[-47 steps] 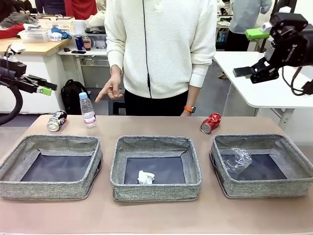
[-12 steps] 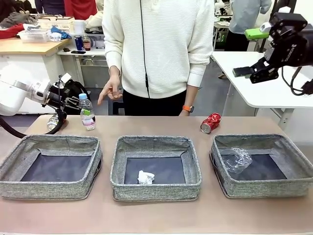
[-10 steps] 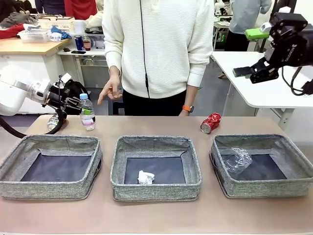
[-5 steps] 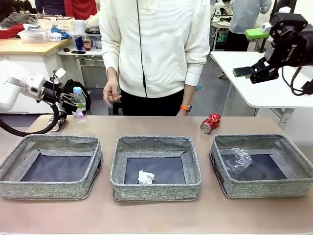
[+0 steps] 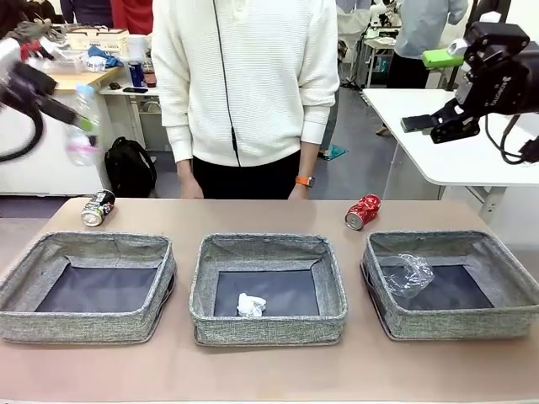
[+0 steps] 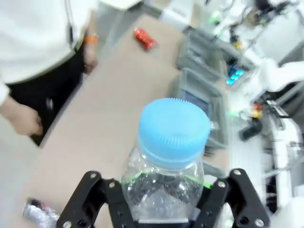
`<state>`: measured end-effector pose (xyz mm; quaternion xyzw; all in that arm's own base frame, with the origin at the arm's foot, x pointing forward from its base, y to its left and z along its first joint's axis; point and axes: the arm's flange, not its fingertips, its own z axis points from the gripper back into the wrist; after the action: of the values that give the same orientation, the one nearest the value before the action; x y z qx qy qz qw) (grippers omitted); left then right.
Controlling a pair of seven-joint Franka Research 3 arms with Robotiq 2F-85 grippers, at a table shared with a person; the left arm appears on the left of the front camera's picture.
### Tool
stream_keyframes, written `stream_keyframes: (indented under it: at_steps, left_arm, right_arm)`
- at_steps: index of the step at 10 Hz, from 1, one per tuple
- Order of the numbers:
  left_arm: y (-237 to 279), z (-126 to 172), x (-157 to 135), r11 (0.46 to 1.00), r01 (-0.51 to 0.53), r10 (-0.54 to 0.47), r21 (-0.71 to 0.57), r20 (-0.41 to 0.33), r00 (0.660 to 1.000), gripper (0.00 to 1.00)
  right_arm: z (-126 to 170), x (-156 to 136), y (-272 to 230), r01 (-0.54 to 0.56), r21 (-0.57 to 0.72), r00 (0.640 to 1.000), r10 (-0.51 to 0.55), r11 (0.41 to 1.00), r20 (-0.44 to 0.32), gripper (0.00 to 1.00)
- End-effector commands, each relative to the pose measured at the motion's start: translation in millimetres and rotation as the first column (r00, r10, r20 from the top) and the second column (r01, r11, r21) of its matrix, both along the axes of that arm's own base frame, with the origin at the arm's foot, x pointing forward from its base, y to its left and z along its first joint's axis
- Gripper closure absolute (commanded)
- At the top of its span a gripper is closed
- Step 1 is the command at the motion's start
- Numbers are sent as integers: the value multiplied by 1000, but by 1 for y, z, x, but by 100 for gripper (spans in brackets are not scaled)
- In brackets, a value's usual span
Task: Sort the waste into the appropriate baskets.
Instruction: Pick up the waste item pointed out by the person.
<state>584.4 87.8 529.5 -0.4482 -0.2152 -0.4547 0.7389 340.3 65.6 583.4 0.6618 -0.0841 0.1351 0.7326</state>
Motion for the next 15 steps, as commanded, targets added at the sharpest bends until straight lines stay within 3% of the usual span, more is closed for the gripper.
stream_keyframes:
  at_steps: [1,2,3,4,5,9,10,11,12,13,14,15]
  left_arm:
    - [-15,41,-23,995,-46,60,84,-181,982,100]
    - [-22,46,-49,977,5,61,211,-305,950,100]
    - [-28,43,-71,951,10,90,310,-306,948,100]
    - [-30,33,-80,952,11,74,306,-264,962,100]
    - [-19,62,-56,975,-37,96,219,-267,959,100]
    - [-22,57,-62,967,-30,103,252,-281,954,100]
    - [-62,75,-70,968,22,66,251,-339,939,100]
    - [-117,109,-71,953,-132,237,272,-401,885,100]
    - [-168,132,-83,921,-70,245,383,-430,869,100]
    - [-219,144,-96,907,7,193,421,-431,881,100]
    - [-258,146,-104,879,33,216,476,-458,862,100]
    - [-293,144,-117,836,17,266,549,-432,862,100]
  right_arm:
    - [0,2,1,1,-2,1000,-1,1000,25,0]
    - [0,2,1,1,-2,1000,-1,1000,25,0]
    - [0,2,1,1,-2,1000,-1,1000,25,0]
    - [0,2,1,1,-2,1000,-1,1000,25,0]
    - [0,2,1,1,-2,1000,-1,1000,25,0]
    - [0,2,1,1,-2,1000,-1,1000,25,0]
    - [0,2,1,1,-2,1000,-1,1000,25,0]
    - [0,2,1,1,-2,1000,-1,1000,25,0]
    - [0,2,1,1,-2,1000,-1,1000,25,0]
    - [0,2,1,1,-2,1000,-1,1000,25,0]
    - [0,2,1,1,-2,1000,-1,1000,25,0]
    - [0,2,1,1,-2,1000,-1,1000,25,0]
